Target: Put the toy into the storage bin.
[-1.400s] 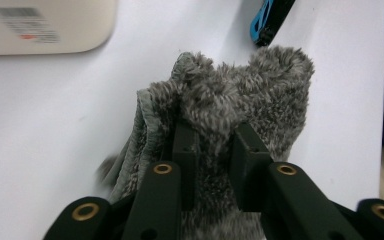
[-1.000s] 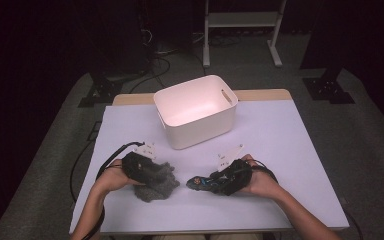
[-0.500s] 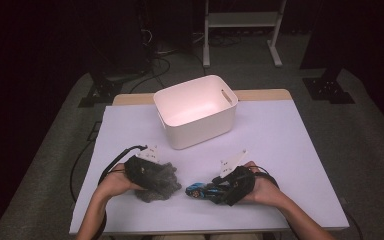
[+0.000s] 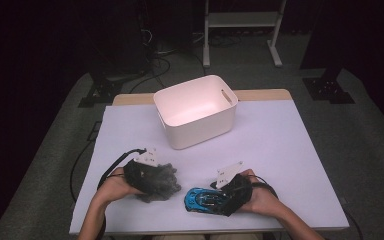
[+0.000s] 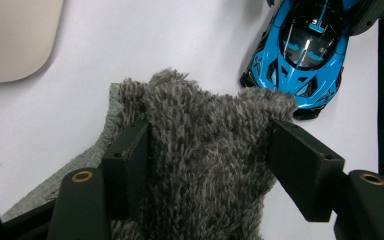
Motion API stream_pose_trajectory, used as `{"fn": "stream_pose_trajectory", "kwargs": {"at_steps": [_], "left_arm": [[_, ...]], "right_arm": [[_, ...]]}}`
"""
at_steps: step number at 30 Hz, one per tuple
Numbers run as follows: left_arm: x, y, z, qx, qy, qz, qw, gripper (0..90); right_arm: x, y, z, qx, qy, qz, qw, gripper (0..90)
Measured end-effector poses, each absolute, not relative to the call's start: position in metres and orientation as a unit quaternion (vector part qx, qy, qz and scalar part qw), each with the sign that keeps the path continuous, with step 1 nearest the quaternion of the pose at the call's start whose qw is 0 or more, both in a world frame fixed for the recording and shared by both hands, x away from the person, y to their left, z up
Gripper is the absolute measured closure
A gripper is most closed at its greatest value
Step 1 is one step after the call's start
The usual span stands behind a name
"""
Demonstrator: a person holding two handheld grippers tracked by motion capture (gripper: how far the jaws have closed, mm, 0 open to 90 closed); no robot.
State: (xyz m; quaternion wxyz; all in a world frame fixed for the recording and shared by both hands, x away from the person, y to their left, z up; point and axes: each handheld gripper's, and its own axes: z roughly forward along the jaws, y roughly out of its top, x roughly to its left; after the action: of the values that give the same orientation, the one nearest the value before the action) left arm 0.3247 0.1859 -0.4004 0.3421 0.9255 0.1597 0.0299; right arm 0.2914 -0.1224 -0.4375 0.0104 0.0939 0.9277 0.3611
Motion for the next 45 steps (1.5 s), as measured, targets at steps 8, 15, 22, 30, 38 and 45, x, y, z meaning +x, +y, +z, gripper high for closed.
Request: {"fn": "stream_pose_trajectory", "kwargs": {"at_steps": [8,15,22,30,38,45], "left_arm": [[0.323,0.187,-0.4,0.926,0.159,0.03,0.342,32.3],[0.323,0.188,-0.399,0.924,0.161,0.029,0.346,30.6],[0.324,0.191,-0.4,0.919,0.163,0.024,0.359,28.6],[0.325,0.19,-0.401,0.92,0.163,0.019,0.357,27.8],[0.324,0.19,-0.4,0.92,0.161,0.019,0.357,26.7],[0.324,0.19,-0.4,0.919,0.16,0.02,0.36,25.2]], "right_arm": [[0.293,-0.118,-0.44,0.096,0.925,0.367,-0.011,19.9],[0.29,-0.112,-0.446,0.093,0.933,0.347,0.004,19.7],[0.289,-0.108,-0.45,0.083,0.936,0.343,0.011,22.8],[0.29,-0.11,-0.446,0.066,0.942,0.33,0.017,26.9],[0.298,-0.121,-0.441,0.043,0.949,0.313,0.02,26.8],[0.306,-0.13,-0.444,0.052,0.946,0.32,0.002,26.4]]}}
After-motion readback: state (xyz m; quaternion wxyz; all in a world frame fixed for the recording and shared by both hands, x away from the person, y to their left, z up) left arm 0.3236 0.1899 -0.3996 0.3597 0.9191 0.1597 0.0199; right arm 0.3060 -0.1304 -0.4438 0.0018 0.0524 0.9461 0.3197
